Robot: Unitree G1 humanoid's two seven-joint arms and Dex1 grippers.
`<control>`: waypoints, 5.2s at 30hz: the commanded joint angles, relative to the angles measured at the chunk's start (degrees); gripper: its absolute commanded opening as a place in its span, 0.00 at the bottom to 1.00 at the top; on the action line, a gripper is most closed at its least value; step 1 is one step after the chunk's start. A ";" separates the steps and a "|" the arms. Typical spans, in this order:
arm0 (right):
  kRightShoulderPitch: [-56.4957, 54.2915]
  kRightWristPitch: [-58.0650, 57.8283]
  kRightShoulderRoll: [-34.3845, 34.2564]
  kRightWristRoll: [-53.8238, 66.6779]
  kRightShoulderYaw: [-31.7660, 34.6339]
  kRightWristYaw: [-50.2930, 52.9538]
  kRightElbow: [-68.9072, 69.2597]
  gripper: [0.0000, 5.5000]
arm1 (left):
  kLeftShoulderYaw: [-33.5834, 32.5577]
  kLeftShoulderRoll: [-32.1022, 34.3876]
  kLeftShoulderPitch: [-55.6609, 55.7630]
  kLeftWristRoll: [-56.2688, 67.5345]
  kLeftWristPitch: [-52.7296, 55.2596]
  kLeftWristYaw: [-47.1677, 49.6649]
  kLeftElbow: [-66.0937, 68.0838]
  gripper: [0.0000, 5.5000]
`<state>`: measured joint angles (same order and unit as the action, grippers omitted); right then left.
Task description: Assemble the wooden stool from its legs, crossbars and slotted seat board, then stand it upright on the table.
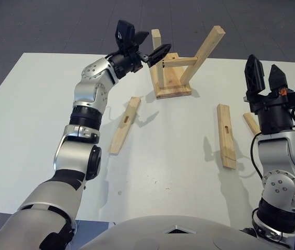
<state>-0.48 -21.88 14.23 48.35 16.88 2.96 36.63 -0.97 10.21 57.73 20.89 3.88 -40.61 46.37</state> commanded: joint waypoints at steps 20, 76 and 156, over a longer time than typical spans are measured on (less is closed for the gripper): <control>0.95 -0.97 -2.08 -4.39 -0.79 1.26 -1.43 0.98 | -2.81 -3.42 10.10 -8.23 -3.48 -12.10 19.72 0.54; -3.73 -13.84 8.93 2.37 -13.36 -2.08 4.72 0.98 | -16.47 -4.43 -7.24 27.24 46.25 14.06 -44.69 0.98; -2.55 -15.81 22.24 -3.24 3.40 -19.80 0.30 0.98 | -0.99 -2.91 -15.11 13.92 34.71 4.62 -36.90 0.98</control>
<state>-1.06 -38.07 39.35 49.29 23.13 -23.12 36.39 -1.75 7.34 45.30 34.20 36.97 -36.80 12.01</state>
